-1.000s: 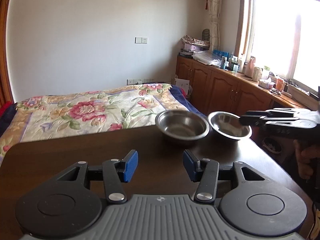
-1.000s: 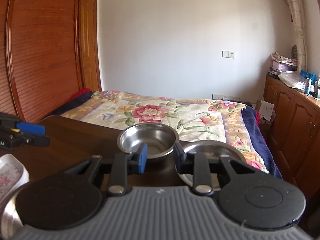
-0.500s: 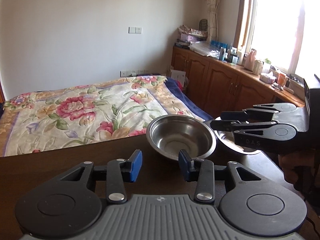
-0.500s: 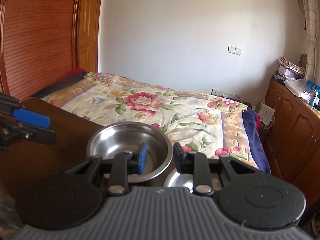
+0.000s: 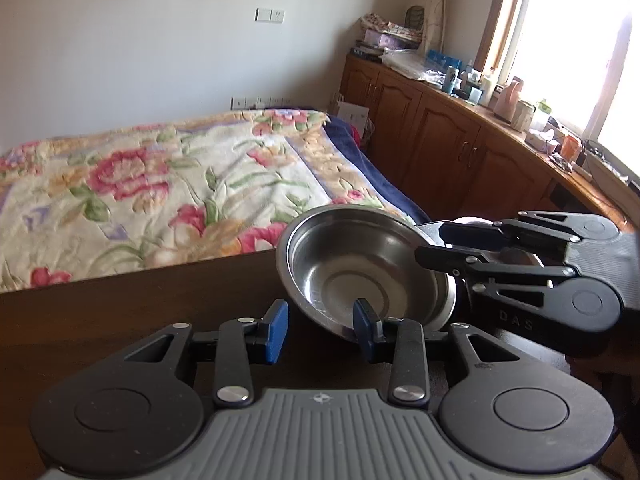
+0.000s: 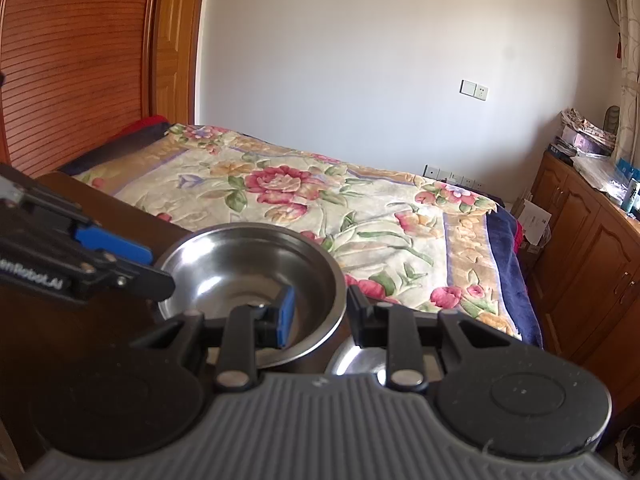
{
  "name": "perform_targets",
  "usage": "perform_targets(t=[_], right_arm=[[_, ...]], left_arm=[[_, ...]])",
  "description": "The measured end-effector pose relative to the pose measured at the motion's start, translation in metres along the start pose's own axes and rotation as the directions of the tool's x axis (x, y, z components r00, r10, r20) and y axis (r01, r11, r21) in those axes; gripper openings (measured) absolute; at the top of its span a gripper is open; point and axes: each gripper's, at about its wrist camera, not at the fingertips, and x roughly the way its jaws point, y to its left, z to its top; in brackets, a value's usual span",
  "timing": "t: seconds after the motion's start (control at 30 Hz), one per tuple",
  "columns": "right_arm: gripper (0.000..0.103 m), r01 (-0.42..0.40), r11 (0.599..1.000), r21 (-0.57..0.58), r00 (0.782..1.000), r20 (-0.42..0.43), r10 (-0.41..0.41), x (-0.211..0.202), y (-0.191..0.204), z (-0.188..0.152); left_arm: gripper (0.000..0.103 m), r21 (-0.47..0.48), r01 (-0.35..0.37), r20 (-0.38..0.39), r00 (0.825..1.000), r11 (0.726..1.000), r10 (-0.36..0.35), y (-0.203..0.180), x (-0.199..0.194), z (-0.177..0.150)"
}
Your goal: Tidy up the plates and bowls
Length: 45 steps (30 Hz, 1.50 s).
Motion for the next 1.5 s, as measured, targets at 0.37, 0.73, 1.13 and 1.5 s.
perform_targets(t=[0.37, 0.73, 1.13, 1.5], right_arm=[[0.030, -0.013, 1.000, -0.025, 1.000, -0.015, 0.013, 0.007, 0.005, 0.000], [0.023, -0.069, 0.997, -0.018, 0.996, -0.061, 0.068, 0.016, 0.012, -0.002], [0.015, -0.137, 0.988, 0.071, 0.990, -0.035, 0.139, -0.003, 0.006, 0.004], [0.014, -0.117, 0.991, 0.066, 0.992, 0.061, 0.113, -0.048, 0.010, 0.018]], left_arm=[[0.032, -0.028, -0.006, -0.026, 1.000, 1.000, 0.006, 0.007, 0.006, -0.002], [0.016, -0.025, -0.038, -0.033, 0.999, 0.999, 0.037, 0.016, 0.006, -0.008], [0.009, -0.013, -0.036, -0.003, 0.999, 0.999, 0.036, 0.012, -0.019, -0.007], [0.007, 0.022, -0.037, 0.088, 0.996, 0.999, 0.035, -0.008, -0.073, -0.003]])
